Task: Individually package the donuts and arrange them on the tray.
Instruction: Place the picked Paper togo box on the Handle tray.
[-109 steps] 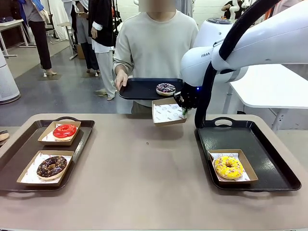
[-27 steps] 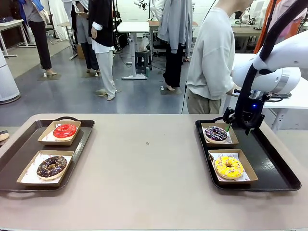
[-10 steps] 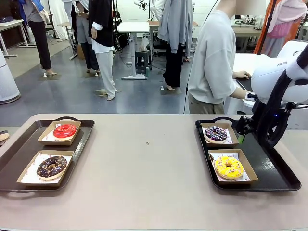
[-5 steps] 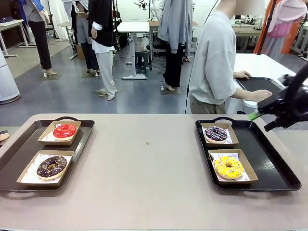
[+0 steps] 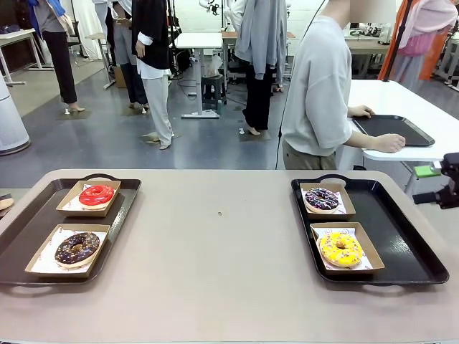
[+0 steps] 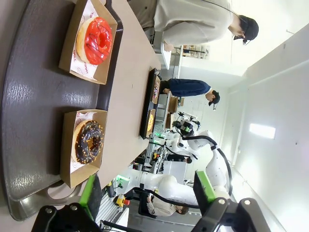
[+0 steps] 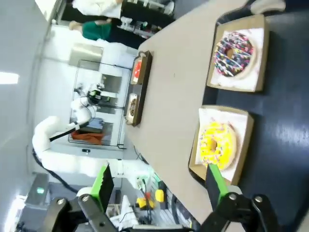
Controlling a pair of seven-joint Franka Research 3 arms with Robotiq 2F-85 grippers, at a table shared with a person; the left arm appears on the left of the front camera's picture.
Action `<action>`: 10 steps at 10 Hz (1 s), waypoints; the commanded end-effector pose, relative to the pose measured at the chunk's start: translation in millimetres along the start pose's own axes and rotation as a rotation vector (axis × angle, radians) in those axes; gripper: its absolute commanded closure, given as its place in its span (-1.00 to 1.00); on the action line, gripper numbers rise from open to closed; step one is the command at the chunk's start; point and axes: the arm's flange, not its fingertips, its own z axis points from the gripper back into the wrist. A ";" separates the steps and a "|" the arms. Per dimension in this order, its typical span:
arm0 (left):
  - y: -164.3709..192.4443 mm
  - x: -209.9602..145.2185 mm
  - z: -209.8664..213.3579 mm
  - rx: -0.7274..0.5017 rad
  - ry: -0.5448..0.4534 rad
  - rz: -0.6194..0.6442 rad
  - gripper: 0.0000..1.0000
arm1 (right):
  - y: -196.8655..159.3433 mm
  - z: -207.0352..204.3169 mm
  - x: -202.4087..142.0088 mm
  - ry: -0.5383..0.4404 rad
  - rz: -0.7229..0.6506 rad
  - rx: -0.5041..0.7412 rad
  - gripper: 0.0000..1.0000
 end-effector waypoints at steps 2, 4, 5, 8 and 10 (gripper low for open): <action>-1.4 -3.5 0.1 -0.005 -0.004 -0.003 -1.00 | -28.3 5.1 -7.6 -0.023 -0.026 0.051 -1.00; -1.4 -3.5 0.1 -0.005 -0.004 -0.003 -1.00 | -32.2 14.1 -11.7 -0.077 -0.032 0.075 -1.00; -1.4 -3.5 0.1 -0.005 -0.004 -0.003 -1.00 | -33.7 19.7 -13.3 -0.115 -0.042 0.087 -1.00; -1.4 -3.5 0.1 -0.005 -0.004 -0.003 -1.00 | -35.8 22.2 -10.2 -0.140 -0.065 0.092 -1.00; -1.4 -3.5 0.1 -0.005 -0.004 -0.003 -1.00 | -34.5 26.3 -12.9 -0.137 -0.069 0.076 -1.00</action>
